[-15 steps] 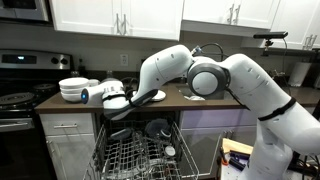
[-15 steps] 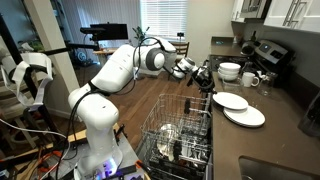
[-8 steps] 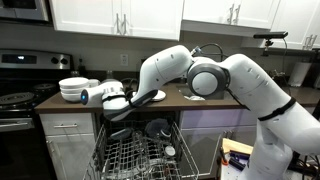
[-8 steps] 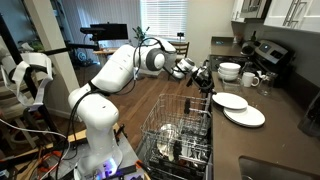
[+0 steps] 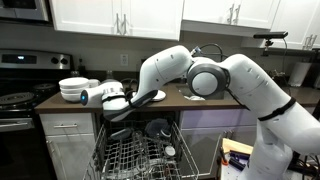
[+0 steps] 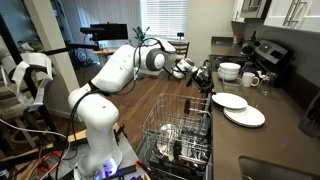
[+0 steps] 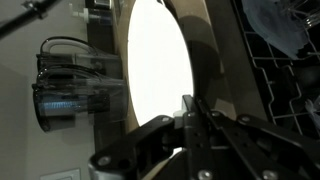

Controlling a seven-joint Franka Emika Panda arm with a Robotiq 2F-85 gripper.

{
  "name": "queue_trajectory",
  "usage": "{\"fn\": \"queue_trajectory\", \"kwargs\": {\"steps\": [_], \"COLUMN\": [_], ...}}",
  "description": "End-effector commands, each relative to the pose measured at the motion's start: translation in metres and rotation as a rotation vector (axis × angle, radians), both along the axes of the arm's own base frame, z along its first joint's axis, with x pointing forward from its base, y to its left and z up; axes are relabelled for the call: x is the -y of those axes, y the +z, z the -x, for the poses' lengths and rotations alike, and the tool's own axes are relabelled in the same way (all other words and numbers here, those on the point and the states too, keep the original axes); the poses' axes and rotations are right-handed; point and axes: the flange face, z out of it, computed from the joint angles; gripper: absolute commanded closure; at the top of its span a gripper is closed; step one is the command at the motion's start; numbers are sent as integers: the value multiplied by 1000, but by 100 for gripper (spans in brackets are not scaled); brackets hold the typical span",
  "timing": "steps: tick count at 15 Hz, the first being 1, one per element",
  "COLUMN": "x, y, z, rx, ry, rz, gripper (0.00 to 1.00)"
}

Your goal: Put one white plate inside the dishwasher

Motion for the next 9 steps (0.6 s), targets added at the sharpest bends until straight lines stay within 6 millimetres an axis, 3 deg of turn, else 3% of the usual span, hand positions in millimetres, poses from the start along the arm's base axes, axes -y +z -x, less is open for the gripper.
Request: {"fn": "queue_trajectory", "kwargs": {"steps": [1, 9], "x": [-1, 1], "y": [0, 4], "z": [0, 2], "rx": [0, 12], "ry": [-1, -38], "rz": [0, 9], "gripper": [96, 99]}}
